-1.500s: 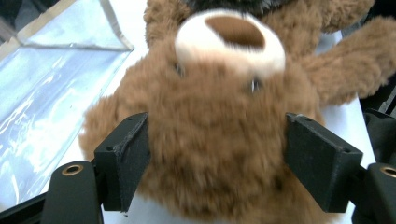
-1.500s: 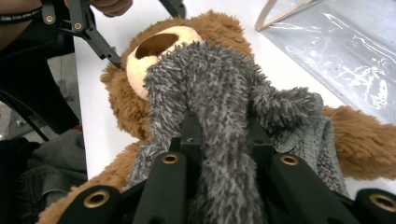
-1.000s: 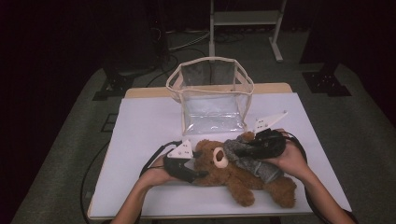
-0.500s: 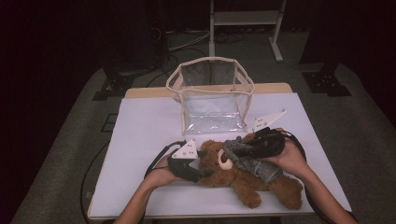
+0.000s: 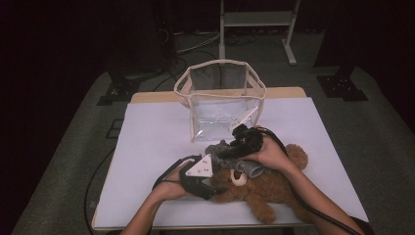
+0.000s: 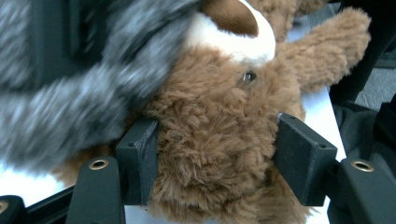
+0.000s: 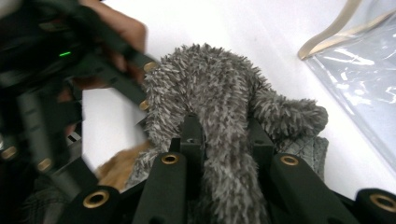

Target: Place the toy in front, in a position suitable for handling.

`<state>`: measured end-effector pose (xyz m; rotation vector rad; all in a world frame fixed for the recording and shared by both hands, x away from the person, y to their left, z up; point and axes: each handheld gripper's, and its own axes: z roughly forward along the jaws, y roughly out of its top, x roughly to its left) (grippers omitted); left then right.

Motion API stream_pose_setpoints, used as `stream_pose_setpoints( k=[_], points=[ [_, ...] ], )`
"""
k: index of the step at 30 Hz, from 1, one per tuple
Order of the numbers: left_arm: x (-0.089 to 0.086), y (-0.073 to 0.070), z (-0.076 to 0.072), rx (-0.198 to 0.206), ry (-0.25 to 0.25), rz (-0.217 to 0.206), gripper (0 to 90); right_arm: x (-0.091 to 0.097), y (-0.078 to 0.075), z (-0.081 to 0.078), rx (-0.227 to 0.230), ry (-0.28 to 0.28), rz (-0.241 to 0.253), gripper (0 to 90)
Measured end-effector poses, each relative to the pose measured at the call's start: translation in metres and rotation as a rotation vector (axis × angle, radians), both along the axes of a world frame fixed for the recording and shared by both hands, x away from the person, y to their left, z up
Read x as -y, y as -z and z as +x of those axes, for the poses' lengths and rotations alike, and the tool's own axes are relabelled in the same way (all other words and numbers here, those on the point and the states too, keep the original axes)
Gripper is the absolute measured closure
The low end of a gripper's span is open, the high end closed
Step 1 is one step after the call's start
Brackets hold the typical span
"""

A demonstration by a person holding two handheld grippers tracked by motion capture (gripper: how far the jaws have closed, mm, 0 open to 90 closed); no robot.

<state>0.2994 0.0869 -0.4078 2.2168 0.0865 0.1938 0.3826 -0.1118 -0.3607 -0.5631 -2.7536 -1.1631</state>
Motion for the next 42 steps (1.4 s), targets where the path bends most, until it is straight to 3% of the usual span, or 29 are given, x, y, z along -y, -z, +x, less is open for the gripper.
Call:
stream_pose_setpoints(
  k=[4, 8, 13, 17, 20, 23, 27, 29, 35, 40, 42],
  points=[
    [-0.002, 0.001, 0.001, -0.006, -0.003, -0.019, 35.8, 0.005, 0.004, 0.005, -0.020, 0.021, 0.013, 73.9],
    [0.000, 0.001, 0.003, -0.001, -0.012, -0.027, 34.3, 0.026, 0.000, -0.001, 0.003, 0.050, 0.023, 74.0],
    [0.000, 0.001, 0.007, -0.012, -0.034, -0.037, 34.4, 0.055, -0.013, -0.023, 0.048, 0.085, 0.036, 74.2],
    [0.001, 0.002, 0.010, -0.026, -0.087, -0.065, 34.4, 0.067, -0.026, -0.046, 0.073, 0.065, 0.070, 74.1],
    [0.001, 0.002, 0.017, -0.047, -0.137, -0.092, 34.2, 0.065, -0.031, -0.060, 0.096, 0.041, 0.077, 74.1],
    [0.000, 0.001, 0.019, -0.043, -0.142, -0.089, 33.3, 0.055, -0.028, -0.066, 0.123, 0.030, 0.044, 73.9],
    [-0.006, -0.002, 0.021, -0.027, -0.154, -0.087, 31.5, 0.047, -0.019, -0.055, 0.128, 0.049, 0.041, 74.0],
    [-0.011, -0.003, 0.022, -0.026, -0.156, -0.087, 31.5, 0.048, -0.019, -0.048, 0.147, 0.073, 0.035, 73.9],
    [-0.010, 0.002, 0.022, -0.033, -0.150, -0.076, 32.7, 0.047, -0.020, -0.032, 0.141, 0.117, 0.032, 74.0],
    [-0.002, 0.003, 0.021, -0.016, -0.148, -0.086, 32.6, 0.028, -0.025, -0.039, 0.152, 0.058, 0.024, 73.8],
    [-0.003, 0.003, 0.022, -0.010, -0.155, -0.085, 32.6, 0.020, -0.021, -0.042, 0.177, 0.032, -0.003, 73.6]
  ],
)
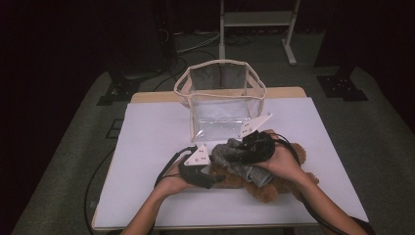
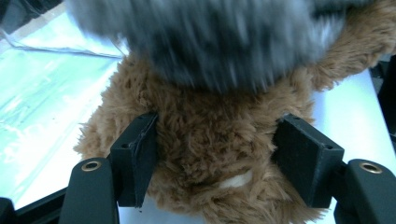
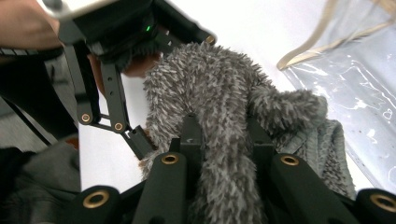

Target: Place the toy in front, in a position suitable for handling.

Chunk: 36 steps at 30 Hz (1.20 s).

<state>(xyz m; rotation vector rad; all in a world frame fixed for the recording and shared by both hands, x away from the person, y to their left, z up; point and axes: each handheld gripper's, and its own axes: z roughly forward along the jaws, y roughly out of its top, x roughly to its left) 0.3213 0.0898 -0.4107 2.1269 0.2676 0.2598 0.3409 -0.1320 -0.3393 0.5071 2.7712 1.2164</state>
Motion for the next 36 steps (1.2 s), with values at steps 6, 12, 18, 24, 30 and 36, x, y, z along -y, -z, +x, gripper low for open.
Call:
stream_pose_setpoints(
  k=[6, 12, 18, 24, 30, 36],
  points=[
    [-0.006, -0.002, 0.002, -0.004, -0.005, -0.001, 32.5, 0.011, 0.006, -0.006, -0.002, 0.010, 0.024, 73.9],
    [-0.010, 0.001, 0.003, -0.025, -0.006, 0.005, 32.5, 0.035, 0.008, -0.016, 0.003, 0.046, 0.008, 74.0],
    [-0.002, 0.005, 0.003, -0.023, -0.003, 0.014, 33.2, 0.026, 0.005, -0.025, 0.028, 0.028, -0.015, 73.8],
    [-0.003, 0.004, 0.004, -0.023, -0.005, 0.017, 33.0, -0.004, 0.012, -0.024, 0.020, -0.036, -0.017, 73.7],
    [-0.008, 0.001, 0.003, -0.020, -0.001, 0.016, 30.2, -0.001, 0.018, -0.025, 0.014, -0.040, -0.002, 73.8],
    [-0.005, 0.001, 0.003, -0.019, -0.004, 0.016, 29.8, 0.023, 0.009, -0.031, 0.041, 0.001, 0.007, 73.5]
  ],
)
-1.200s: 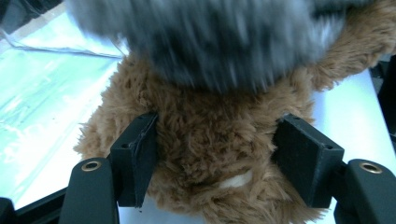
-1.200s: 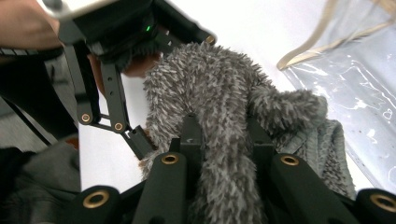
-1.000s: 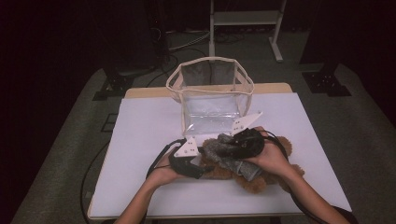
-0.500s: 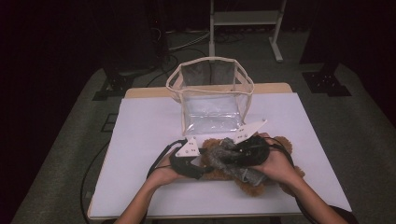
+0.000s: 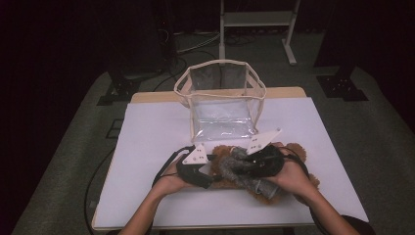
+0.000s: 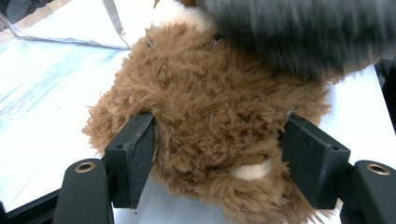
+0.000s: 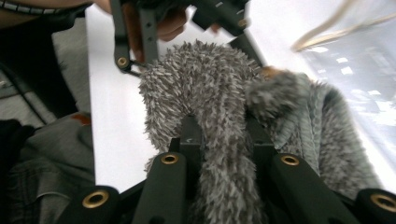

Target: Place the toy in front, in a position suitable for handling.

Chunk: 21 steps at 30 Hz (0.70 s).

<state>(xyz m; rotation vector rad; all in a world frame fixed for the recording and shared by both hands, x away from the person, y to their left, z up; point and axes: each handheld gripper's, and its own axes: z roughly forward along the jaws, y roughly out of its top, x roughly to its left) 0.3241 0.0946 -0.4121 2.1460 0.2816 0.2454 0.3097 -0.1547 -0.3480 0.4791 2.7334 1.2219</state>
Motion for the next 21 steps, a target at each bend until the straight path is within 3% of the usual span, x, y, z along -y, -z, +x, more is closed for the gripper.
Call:
stream_pose_setpoints(
  k=[5, 11, 15, 18, 21],
  points=[
    [0.004, 0.001, -0.002, -0.001, 0.030, 0.010, 31.6, 0.005, -0.012, 0.012, -0.007, 0.042, 0.032, 73.6],
    [0.004, 0.002, -0.007, 0.014, 0.056, 0.030, 32.5, -0.030, -0.014, 0.036, -0.032, -0.010, -0.024, 73.6],
    [0.003, 0.002, -0.010, 0.020, 0.072, 0.049, 32.4, -0.050, -0.008, 0.048, -0.047, -0.009, -0.065, 73.5],
    [0.002, 0.003, -0.010, 0.020, 0.074, 0.042, 32.4, -0.047, -0.003, 0.054, -0.083, 0.001, -0.039, 73.5],
    [0.003, 0.003, -0.010, 0.019, 0.085, 0.048, 32.5, -0.036, -0.007, 0.055, -0.082, 0.022, -0.021, 73.5]
  ],
)
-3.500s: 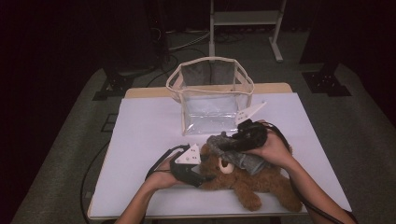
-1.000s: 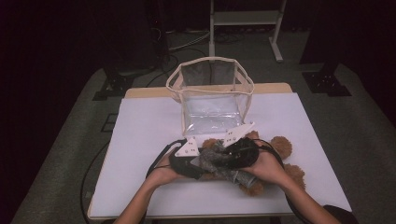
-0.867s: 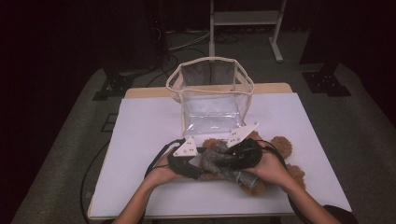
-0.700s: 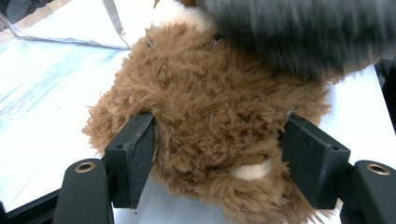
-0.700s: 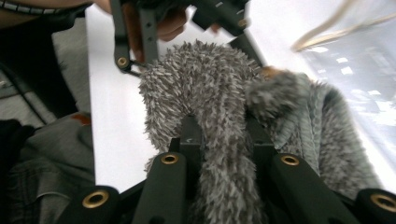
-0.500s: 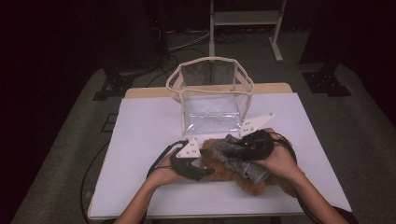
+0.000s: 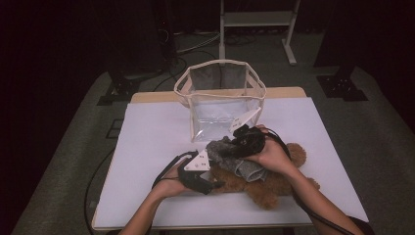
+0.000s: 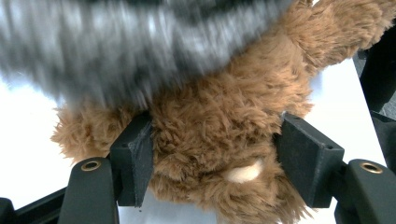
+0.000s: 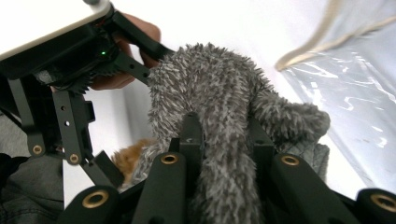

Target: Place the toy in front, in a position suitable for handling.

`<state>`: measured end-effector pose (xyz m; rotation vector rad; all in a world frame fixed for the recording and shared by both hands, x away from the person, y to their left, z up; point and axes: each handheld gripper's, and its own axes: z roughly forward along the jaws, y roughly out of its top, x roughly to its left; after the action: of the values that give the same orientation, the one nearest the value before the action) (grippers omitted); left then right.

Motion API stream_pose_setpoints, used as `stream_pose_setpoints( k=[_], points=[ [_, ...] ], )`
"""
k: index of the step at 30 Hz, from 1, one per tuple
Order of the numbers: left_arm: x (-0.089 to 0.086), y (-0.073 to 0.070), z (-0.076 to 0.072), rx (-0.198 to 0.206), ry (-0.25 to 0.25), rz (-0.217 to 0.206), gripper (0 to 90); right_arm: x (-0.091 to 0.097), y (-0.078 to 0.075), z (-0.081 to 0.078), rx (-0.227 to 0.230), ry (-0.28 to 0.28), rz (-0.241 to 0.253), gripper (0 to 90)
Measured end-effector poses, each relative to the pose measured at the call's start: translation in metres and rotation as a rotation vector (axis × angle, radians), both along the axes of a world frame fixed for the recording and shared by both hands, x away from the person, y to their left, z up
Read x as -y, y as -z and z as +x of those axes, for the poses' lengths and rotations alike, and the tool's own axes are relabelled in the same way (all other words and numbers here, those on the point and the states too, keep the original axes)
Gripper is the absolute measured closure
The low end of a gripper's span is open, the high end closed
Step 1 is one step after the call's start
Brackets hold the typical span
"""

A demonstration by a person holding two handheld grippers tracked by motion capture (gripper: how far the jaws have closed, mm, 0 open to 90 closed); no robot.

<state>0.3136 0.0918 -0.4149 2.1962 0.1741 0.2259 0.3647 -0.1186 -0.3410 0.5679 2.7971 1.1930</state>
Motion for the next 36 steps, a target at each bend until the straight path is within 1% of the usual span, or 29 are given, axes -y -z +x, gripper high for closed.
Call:
stream_pose_setpoints(
  k=[3, 5, 6, 7, 9, 11, 13, 14, 15, 16, 17, 19, 22, 24, 26, 27, 28, 29, 31, 32, 33, 34, 36],
  points=[
    [0.000, 0.000, 0.000, 0.003, 0.004, 0.002, 32.4, 0.017, -0.006, 0.002, 0.008, 0.033, 0.002, 73.5],
    [-0.001, -0.003, 0.001, -0.001, 0.001, 0.002, 31.4, 0.026, -0.007, 0.002, -0.011, 0.058, 0.015, 73.5],
    [-0.001, -0.004, 0.001, -0.008, -0.002, -0.007, 30.1, 0.030, -0.006, 0.002, -0.018, 0.064, 0.019, 73.5],
    [-0.001, -0.006, 0.002, -0.003, -0.002, -0.007, 28.4, 0.032, -0.004, 0.002, -0.025, 0.062, 0.027, 73.6],
    [0.000, -0.008, 0.001, -0.003, -0.020, -0.033, 24.7, 0.032, -0.001, 0.000, -0.042, 0.053, 0.046, 73.6],
    [0.002, -0.009, 0.001, 0.003, -0.024, -0.040, 22.2, 0.028, 0.002, -0.004, -0.049, 0.019, 0.052, 73.3],
    [0.005, -0.007, 0.000, -0.004, -0.016, -0.035, 22.5, 0.022, 0.003, -0.009, -0.036, -0.002, 0.044, 73.3],
    [0.005, -0.006, -0.001, 0.001, -0.010, -0.029, 22.9, 0.021, 0.002, -0.012, -0.024, -0.003, 0.034, 73.3],
    [0.006, -0.005, -0.002, -0.001, -0.011, -0.033, 23.4, 0.021, 0.001, -0.012, -0.013, -0.005, 0.027, 73.3],
    [0.006, -0.005, -0.002, 0.001, -0.005, -0.023, 23.9, 0.023, 0.000, -0.013, -0.012, -0.003, 0.026, 73.3],
    [0.006, -0.005, -0.002, 0.008, 0.002, -0.013, 23.9, 0.026, -0.002, -0.013, -0.017, 0.004, 0.029, 73.3],
    [0.005, -0.005, -0.003, 0.013, 0.006, -0.005, 23.9, 0.034, -0.004, -0.012, -0.016, 0.020, 0.029, 73.2],
    [0.005, -0.004, -0.003, 0.012, 0.009, -0.008, 23.9, 0.050, -0.005, -0.011, -0.015, 0.053, 0.023, 73.2],
    [0.005, -0.006, -0.002, 0.014, 0.007, -0.009, 23.9, 0.059, -0.004, -0.011, -0.022, 0.071, 0.022, 73.2],
    [0.005, -0.010, -0.002, 0.034, -0.012, -0.031, 23.7, 0.061, -0.001, -0.012, -0.029, 0.072, 0.016, 73.2],
    [0.007, -0.011, -0.002, 0.035, -0.019, -0.053, 23.7, 0.060, 0.002, -0.013, -0.032, 0.070, 0.013, 73.2],
    [0.008, -0.012, -0.003, 0.038, -0.020, -0.063, 23.7, 0.057, 0.005, -0.014, -0.039, 0.064, 0.016, 73.3],
    [0.010, -0.013, -0.004, 0.042, -0.017, -0.060, 23.7, 0.055, 0.007, -0.015, -0.039, 0.049, 0.021, 73.2],
    [0.013, -0.011, -0.005, 0.041, 0.001, -0.038, 23.6, 0.051, 0.008, -0.018, -0.031, 0.020, 0.033, 73.2],
    [0.013, -0.010, -0.005, 0.041, 0.003, -0.039, 23.6, 0.049, 0.007, -0.020, -0.025, 0.015, 0.025, 73.2],
    [0.012, -0.008, -0.005, 0.029, 0.006, -0.047, 23.7, 0.048, 0.007, -0.021, -0.017, 0.013, 0.018, 73.2],
    [0.011, -0.008, -0.004, 0.025, 0.009, -0.046, 23.8, 0.050, 0.005, -0.021, -0.013, 0.009, 0.018, 73.2],
    [0.011, -0.007, -0.004, 0.031, 0.015, -0.041, 24.1, 0.055, 0.003, -0.022, -0.013, 0.011, 0.020, 73.1]
  ],
)
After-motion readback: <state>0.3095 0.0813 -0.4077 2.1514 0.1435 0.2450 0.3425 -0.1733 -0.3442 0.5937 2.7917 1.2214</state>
